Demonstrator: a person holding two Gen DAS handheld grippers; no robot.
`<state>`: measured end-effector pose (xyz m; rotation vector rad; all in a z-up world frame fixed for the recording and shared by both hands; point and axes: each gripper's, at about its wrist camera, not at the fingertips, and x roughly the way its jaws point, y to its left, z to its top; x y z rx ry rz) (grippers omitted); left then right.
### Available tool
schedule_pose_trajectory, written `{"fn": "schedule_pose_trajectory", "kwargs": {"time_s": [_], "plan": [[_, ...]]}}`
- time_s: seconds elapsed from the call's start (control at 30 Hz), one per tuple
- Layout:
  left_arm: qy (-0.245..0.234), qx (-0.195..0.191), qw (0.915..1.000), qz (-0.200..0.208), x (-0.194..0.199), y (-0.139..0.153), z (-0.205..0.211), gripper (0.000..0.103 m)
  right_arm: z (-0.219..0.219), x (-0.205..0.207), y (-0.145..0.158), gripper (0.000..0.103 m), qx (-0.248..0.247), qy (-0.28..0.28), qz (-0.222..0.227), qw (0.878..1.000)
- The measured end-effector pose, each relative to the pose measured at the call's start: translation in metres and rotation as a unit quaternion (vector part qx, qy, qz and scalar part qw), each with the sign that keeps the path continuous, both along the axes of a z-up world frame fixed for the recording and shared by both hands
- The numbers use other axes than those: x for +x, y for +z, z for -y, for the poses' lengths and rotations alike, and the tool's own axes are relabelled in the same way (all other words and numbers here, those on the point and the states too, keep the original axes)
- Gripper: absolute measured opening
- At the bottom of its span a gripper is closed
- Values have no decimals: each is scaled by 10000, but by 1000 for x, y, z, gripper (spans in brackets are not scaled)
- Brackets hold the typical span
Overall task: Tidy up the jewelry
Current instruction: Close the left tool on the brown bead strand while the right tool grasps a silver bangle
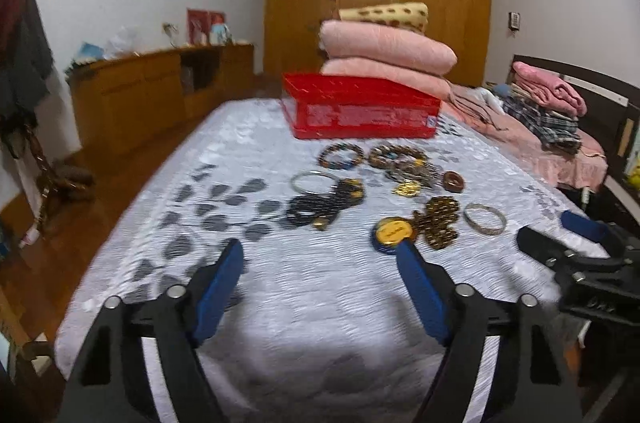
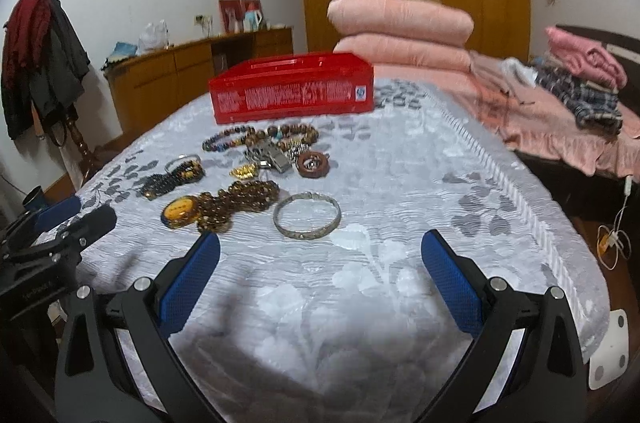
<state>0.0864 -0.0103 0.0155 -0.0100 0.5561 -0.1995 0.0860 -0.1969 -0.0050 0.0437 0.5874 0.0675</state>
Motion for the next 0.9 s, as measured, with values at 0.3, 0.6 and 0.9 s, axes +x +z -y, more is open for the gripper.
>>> {"fn": "schedule_pose_trajectory", "kwargs": {"time_s": [0.3, 0.6, 0.9], "plan": [[-272, -21, 9983, -524, 36, -3, 25, 62, 1, 38, -3, 77, -68, 260, -713, 9971], [-485, -29, 9962, -729, 50, -4, 35, 63, -6, 59, -11, 72, -337, 391, -1070, 9929], [-843, 64, 9929, -837, 63, -7, 56, 69, 1, 61, -10, 47, -352, 377, -1015, 9935]]}}
